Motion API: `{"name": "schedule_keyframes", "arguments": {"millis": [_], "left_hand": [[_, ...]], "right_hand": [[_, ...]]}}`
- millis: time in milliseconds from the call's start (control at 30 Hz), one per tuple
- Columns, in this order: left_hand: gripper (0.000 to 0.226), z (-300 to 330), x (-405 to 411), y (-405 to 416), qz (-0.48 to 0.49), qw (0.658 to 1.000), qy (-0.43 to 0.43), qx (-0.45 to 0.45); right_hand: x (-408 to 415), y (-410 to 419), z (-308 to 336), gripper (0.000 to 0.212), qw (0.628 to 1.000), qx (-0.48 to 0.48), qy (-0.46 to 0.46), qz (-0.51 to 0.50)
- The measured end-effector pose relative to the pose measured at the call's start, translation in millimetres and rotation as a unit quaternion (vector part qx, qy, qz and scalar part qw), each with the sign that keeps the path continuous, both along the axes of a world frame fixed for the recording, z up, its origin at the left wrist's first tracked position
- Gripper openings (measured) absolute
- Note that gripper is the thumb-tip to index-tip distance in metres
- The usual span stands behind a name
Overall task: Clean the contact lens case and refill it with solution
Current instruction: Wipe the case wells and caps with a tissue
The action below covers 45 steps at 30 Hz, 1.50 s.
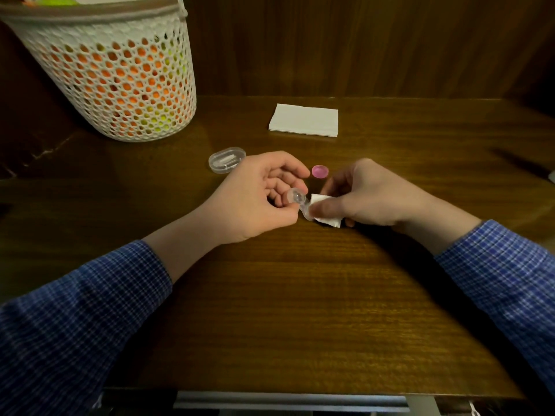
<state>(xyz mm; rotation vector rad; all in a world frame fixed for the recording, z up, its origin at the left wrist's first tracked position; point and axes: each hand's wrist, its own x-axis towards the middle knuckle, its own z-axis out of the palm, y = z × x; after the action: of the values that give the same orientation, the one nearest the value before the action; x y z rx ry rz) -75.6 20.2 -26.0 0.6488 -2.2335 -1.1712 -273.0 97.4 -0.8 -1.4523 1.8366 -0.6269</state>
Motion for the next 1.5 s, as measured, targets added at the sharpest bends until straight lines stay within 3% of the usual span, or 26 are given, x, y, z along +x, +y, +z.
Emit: {"name": "schedule_keyframes", "arguments": {"millis": [133,300,400,633,900,1067,1233,1333,1500], "left_hand": [[0.047,-0.6,-0.5,-1.3,0.003,1.000,0.001,0.004],[0.049,-1.1,-1.5,-2.6,0.002,0.999,0.026,0.026],[0.054,0.6,-0.6,-5.5,0.004,0.992,0.071,0.101],[0.031,3.0,0.7,-4.9,-0.083,0.968,0.099,0.216],[0.025,1.9,5.4,-9.7,-0.084,0.976,0.041,0.194],[0.024,6.4,6.8,-8.8,-0.088,0.977,0.027,0.191],[0.030,6.1,3.8,1.3,-0.023,0.991,0.076,0.110],[0.029,4.8,2.6,4.8,0.005,0.997,0.072,0.040],[0.033,1.3,0.7,9.6,0.013,0.993,0.117,-0.023]], "right_hand": [[5.2,-3.3,0.8,0.019,0.999,0.017,0.020,-0.036],[4.0,1.2,-5.4,0.019,0.998,-0.034,0.005,-0.044],[0.3,3.4,-8.5,0.017,0.993,-0.072,-0.060,-0.064],[8.1,10.2,-9.7,0.018,0.977,-0.138,-0.137,-0.087],[16.9,21.1,-5.8,0.017,0.979,-0.198,0.041,-0.031],[25.5,24.9,-5.7,0.015,0.964,-0.250,0.087,-0.033],[22.6,18.6,-3.4,0.023,0.975,-0.205,0.019,-0.087],[24.0,15.5,-1.9,0.022,0.977,-0.128,-0.102,-0.137],[19.1,10.3,1.6,0.021,0.942,0.008,-0.284,-0.179]]}}
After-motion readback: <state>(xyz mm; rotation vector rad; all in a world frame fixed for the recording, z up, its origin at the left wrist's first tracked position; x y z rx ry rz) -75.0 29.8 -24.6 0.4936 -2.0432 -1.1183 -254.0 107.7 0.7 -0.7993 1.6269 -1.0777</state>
